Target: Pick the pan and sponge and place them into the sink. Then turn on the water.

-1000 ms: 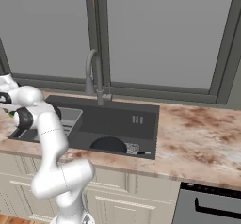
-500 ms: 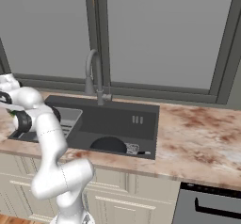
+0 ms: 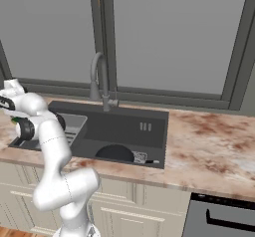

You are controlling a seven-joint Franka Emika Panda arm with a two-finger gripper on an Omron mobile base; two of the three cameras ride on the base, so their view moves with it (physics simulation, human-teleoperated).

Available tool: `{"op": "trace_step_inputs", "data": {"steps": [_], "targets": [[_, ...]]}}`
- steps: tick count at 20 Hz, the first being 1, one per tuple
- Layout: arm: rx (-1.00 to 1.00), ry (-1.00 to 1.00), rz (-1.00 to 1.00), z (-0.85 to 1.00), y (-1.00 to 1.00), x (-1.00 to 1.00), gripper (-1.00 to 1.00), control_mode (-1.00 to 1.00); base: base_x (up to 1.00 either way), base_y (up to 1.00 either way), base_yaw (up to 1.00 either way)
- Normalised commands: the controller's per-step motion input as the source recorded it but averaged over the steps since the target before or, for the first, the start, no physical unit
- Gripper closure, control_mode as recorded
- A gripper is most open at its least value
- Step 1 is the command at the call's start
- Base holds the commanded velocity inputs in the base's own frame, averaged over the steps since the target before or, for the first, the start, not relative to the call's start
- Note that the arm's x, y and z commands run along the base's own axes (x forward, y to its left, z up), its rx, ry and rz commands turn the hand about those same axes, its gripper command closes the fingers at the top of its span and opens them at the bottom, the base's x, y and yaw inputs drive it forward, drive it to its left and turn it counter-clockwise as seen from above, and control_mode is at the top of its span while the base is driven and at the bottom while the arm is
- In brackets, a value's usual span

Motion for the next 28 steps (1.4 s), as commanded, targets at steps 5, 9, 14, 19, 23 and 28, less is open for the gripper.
{"op": "trace_step_inputs", "data": {"steps": [5,9,14,19,23,28], "targets": [[0.0,-0.01,0.0,-0.14,-0.08,0.0,1.0,-1.0,0.0,0.0,0.0],[0.07,0.0,0.0,0.01,-0.29,0.0,1.0,-1.0,0.0,0.0,0.0],[0.1,0.0,0.0,0.06,-0.75,-0.18,1.0,-1.0,0.0,0.0,0.0],[0.07,-0.01,0.0,0.09,-1.0,-0.49,1.0,-1.0,0.0,0.0,0.0],[0.0,0.0,0.01,0.0,-1.0,-0.66,1.0,-1.0,0.0,0.0,0.0],[0.0,-0.06,0.01,0.07,-0.94,-0.76,1.0,-1.0,0.0,0.0,0.0]]}}
